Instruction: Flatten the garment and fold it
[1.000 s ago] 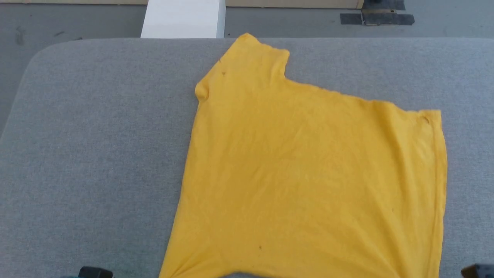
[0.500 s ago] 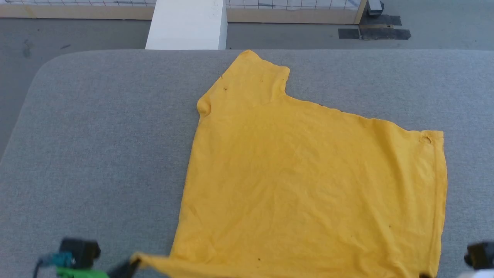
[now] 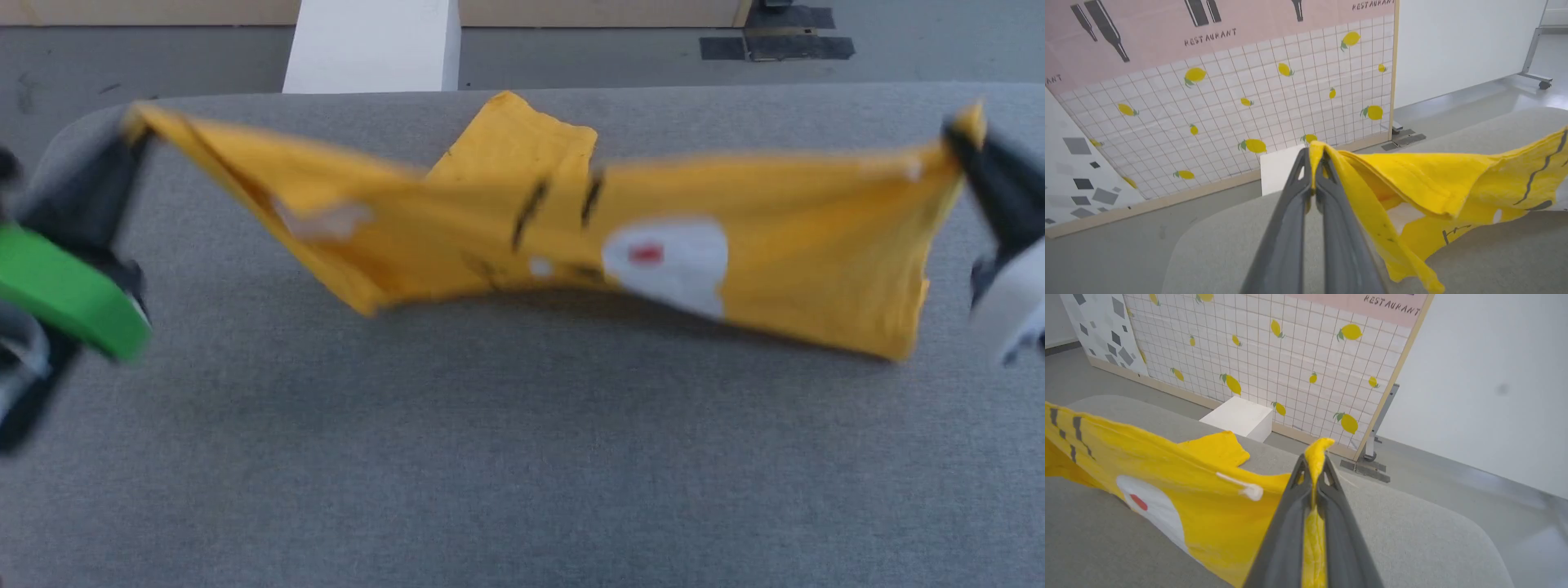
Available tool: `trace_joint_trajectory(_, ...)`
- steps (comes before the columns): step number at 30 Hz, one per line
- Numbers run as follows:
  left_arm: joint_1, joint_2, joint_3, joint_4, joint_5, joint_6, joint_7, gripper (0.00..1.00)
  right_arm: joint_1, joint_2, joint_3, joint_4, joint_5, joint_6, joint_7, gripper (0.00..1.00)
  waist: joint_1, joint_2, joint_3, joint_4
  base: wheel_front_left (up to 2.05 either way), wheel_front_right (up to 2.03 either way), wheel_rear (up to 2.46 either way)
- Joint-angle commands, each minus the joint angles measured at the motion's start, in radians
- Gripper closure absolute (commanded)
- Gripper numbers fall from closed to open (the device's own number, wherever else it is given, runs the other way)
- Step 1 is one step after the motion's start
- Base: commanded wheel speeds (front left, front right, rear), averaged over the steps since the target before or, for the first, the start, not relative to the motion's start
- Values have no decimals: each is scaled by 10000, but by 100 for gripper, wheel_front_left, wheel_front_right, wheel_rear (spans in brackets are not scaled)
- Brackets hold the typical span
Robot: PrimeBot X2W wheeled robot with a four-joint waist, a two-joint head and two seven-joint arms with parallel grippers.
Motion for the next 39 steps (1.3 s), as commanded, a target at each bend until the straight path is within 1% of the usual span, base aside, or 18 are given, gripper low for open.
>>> trace_joint_trajectory(1,-770,143,322,64,191,-111,42,100,-897,-163,228,79,-184,-15,-263,100,1,0,-65,-71,0,0,0)
trace_joint_trajectory(4,-1860,150,685,-62,313,-314,285,100,-2376,-309,635,242,-97,-15,-447,100,1,0,-136,-126,0,0,0)
trace_joint_trajectory(6,-2513,119,862,-173,254,-443,587,100,-3218,-481,909,350,52,-15,-363,100,1,0,-180,-147,0,0,0)
trace_joint_trajectory(7,-3105,152,953,-225,261,-592,956,100,-3942,-629,1107,392,197,-15,-236,100,1,0,-206,-170,0,0,0)
trace_joint_trajectory(8,-3427,112,1037,-230,173,-642,1148,100,-4332,-711,1212,409,289,-15,-126,100,1,0,-214,-184,0,0,0)
trace_joint_trajectory(12,-4547,89,1210,-188,112,-805,1872,100,-5674,-1012,1566,521,584,-15,258,100,1,0,-144,-210,0,0,0)
trace_joint_trajectory(16,-5541,19,1248,122,97,-952,2614,100,-6790,-1074,1833,786,872,-15,713,100,1,0,186,-240,0,0,0)
trace_joint_trajectory(19,-6344,-110,1232,550,211,-1146,3024,100,-7602,-1023,2073,1287,947,-15,1021,100,1,0,647,-273,0,0,0)
trace_joint_trajectory(22,-7100,-300,1113,1086,527,-1388,3257,100,-8360,-750,2231,2073,858,-15,1091,100,1,0,1178,-325,0,0,0)
trace_joint_trajectory(26,-8228,-756,938,2030,1142,-1713,3241,100,-9484,-229,2406,3359,429,-15,978,100,1,0,2105,-418,0,0,0)
trace_joint_trajectory(30,-9570,-1356,943,3100,1918,-1872,2679,100,-10725,447,2336,4722,-306,-15,409,100,1,0,3117,-566,0,0,0)
trace_joint_trajectory(34,-10987,-1951,934,4136,2609,-2072,2028,100,-11881,1309,2053,6022,-1216,-15,-449,100,1,0,4042,-782,0,0,0)
trace_joint_trajectory(39,-12457,-2436,941,4996,3151,-2444,1296,100,-12933,2086,1688,7062,-2134,-15,-1409,100,1,0,4722,-1020,0,0,0)
